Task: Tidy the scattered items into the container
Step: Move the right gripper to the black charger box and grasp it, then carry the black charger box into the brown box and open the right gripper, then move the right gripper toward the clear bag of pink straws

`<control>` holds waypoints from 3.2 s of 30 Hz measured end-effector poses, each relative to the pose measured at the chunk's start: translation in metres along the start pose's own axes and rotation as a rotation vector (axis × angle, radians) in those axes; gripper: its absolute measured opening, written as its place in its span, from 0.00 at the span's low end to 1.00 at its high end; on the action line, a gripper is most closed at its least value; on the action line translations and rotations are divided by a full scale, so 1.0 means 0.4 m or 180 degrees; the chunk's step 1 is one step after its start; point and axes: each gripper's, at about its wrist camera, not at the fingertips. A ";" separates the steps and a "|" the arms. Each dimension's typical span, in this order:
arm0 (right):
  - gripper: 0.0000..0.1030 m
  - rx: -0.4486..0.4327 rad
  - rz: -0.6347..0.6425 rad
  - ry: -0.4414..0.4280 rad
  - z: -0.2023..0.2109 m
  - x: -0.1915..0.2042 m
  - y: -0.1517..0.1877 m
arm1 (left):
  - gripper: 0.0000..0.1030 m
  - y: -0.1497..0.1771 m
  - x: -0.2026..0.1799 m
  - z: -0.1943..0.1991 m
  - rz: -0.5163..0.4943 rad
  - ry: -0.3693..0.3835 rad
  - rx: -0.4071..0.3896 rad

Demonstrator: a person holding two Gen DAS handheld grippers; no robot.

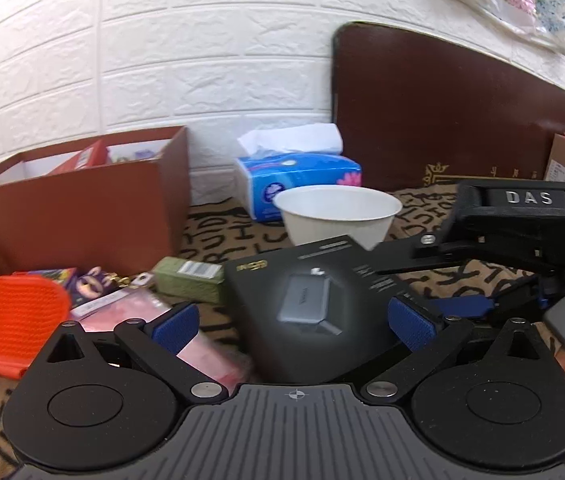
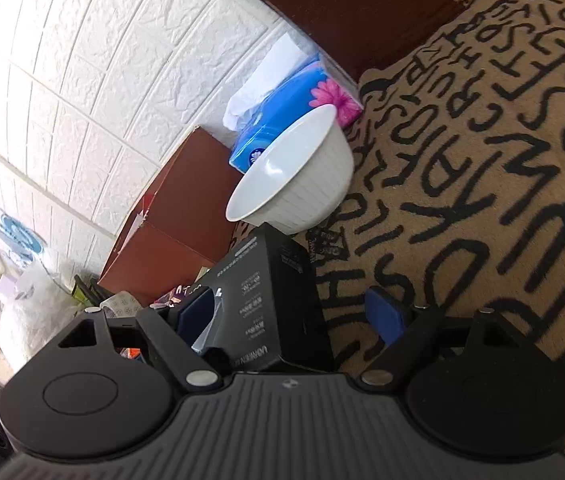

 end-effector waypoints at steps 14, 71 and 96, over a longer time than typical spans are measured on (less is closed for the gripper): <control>0.69 0.0241 0.0363 -0.0020 -0.034 0.042 0.005 | 0.99 0.007 -0.011 -0.026 0.0188 0.0184 -0.0063; 0.66 0.0063 0.0677 -0.0132 -0.485 0.649 -0.096 | 1.00 -0.302 0.663 -0.103 -0.0034 -0.0532 -0.0286; 0.68 -0.0520 0.0661 0.0117 -0.045 0.496 0.105 | 0.94 -0.163 0.545 0.210 -0.0112 -0.0170 -0.0400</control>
Point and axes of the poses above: each gripper's, at about its wrist camera, not at the fingertips, and z roughly against the way its jaws point, x to its left, y to its underside, and after that the axes turned 5 degrees about y, right-handed
